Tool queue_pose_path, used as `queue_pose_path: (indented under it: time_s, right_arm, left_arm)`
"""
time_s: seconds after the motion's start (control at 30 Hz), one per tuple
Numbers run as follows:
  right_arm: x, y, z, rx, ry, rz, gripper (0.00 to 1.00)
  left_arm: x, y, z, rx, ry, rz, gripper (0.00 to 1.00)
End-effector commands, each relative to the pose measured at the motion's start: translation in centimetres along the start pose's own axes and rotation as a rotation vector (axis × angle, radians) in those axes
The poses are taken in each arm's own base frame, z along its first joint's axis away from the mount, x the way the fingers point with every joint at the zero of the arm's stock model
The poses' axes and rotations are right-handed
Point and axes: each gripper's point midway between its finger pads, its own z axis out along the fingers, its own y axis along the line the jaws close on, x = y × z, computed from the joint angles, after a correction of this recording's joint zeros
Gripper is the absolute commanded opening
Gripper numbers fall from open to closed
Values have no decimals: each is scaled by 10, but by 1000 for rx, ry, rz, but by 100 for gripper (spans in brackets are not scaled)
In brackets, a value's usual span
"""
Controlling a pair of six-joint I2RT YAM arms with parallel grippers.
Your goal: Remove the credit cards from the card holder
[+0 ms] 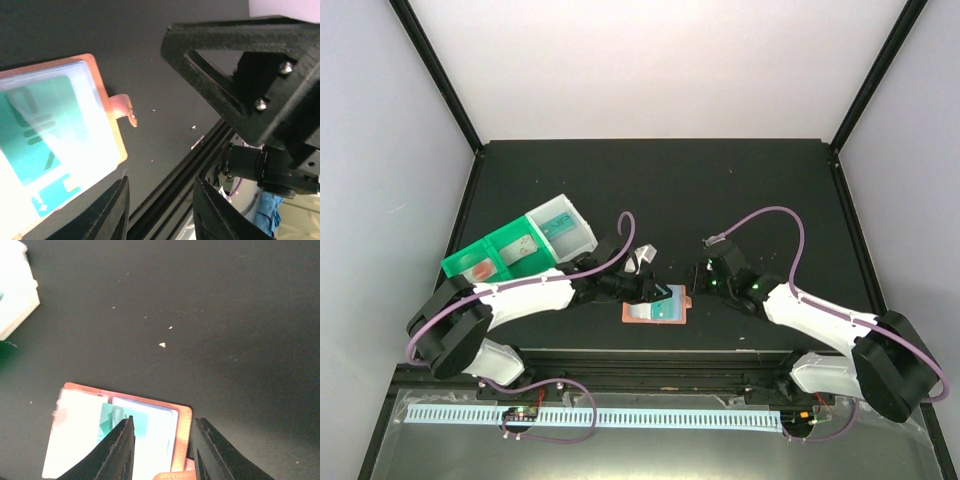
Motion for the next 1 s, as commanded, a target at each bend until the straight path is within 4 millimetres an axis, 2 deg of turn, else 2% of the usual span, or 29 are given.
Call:
queue_pose_path:
  time_s: [0.0, 0.17, 0.47, 0.6, 0.97]
  right_arm:
    - [-1, 16, -3, -82, 12, 14, 32]
    - [8, 21, -8, -144, 29, 54, 29]
    - [27, 35, -9, -232, 78, 75, 26]
    - [35, 32, -3, -220, 97, 74, 25]
    - [54, 20, 14, -183, 140, 68, 23]
  left_arm:
    - [-3, 13, -11, -93, -54, 24, 38]
    - [0, 31, -15, -111, -75, 11, 42]
    - [8, 56, 0, -116, -36, -46, 42]
    - [10, 67, 6, -120, -26, -72, 41]
    - [9, 73, 21, -91, -18, -114, 33]
